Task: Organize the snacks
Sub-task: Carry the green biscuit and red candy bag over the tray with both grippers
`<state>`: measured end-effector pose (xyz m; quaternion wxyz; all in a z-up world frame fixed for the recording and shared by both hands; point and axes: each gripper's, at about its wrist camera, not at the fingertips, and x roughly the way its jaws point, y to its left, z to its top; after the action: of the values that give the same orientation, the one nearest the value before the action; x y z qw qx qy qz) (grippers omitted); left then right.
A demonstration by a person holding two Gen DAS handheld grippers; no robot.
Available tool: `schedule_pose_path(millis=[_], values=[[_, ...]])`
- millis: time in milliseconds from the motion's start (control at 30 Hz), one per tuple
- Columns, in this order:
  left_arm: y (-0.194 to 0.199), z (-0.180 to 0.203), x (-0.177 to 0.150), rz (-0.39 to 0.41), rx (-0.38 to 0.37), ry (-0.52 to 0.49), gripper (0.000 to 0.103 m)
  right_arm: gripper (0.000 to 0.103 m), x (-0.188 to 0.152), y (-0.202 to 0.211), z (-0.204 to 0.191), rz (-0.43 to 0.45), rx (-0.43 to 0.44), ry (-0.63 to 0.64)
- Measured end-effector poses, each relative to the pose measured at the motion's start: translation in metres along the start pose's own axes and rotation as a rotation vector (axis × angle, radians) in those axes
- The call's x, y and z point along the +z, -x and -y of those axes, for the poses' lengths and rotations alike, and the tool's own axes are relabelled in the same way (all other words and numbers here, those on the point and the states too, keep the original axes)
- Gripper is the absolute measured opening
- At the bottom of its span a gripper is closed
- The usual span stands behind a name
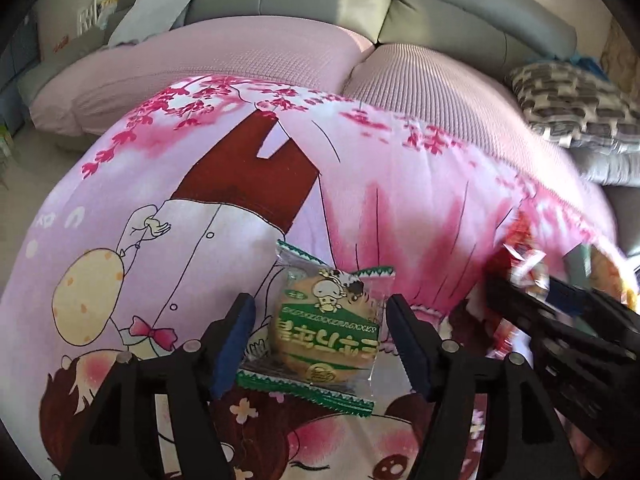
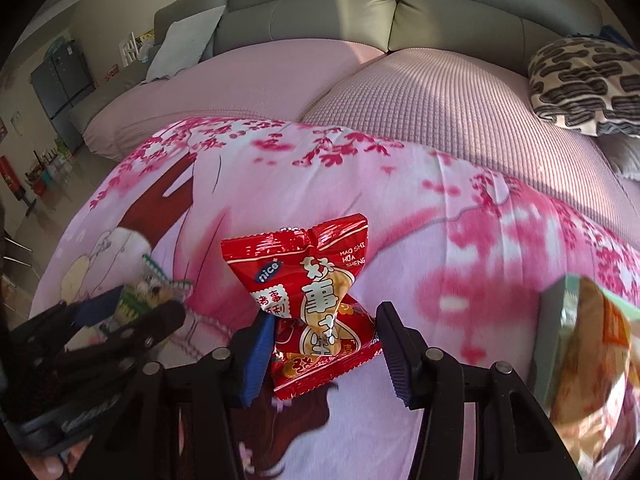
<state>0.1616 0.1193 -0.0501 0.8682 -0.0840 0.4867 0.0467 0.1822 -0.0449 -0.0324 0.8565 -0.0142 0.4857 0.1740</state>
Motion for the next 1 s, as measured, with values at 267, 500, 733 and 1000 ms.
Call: schedule_pose_path(millis=[267, 500, 733, 1000], values=[[0.002, 0.009, -0.004, 0.019, 0.076, -0.027, 0.052, 0.054, -0.028, 0.022, 0.011, -0.004, 0.0, -0.053], [0.015, 0.012, -0.014, 0.005, 0.067, 0.025, 0.051, 0.054, -0.048, 0.039, 0.013, -0.003, 0.015, -0.089], [0.049, 0.027, -0.016, 0.067, 0.036, 0.04, 0.051, 0.053, -0.061, 0.068, 0.023, 0.04, 0.036, -0.139], [0.097, 0.081, -0.013, 0.193, -0.111, -0.031, 0.051, 0.053, -0.071, 0.133, 0.058, 0.182, 0.018, -0.236]])
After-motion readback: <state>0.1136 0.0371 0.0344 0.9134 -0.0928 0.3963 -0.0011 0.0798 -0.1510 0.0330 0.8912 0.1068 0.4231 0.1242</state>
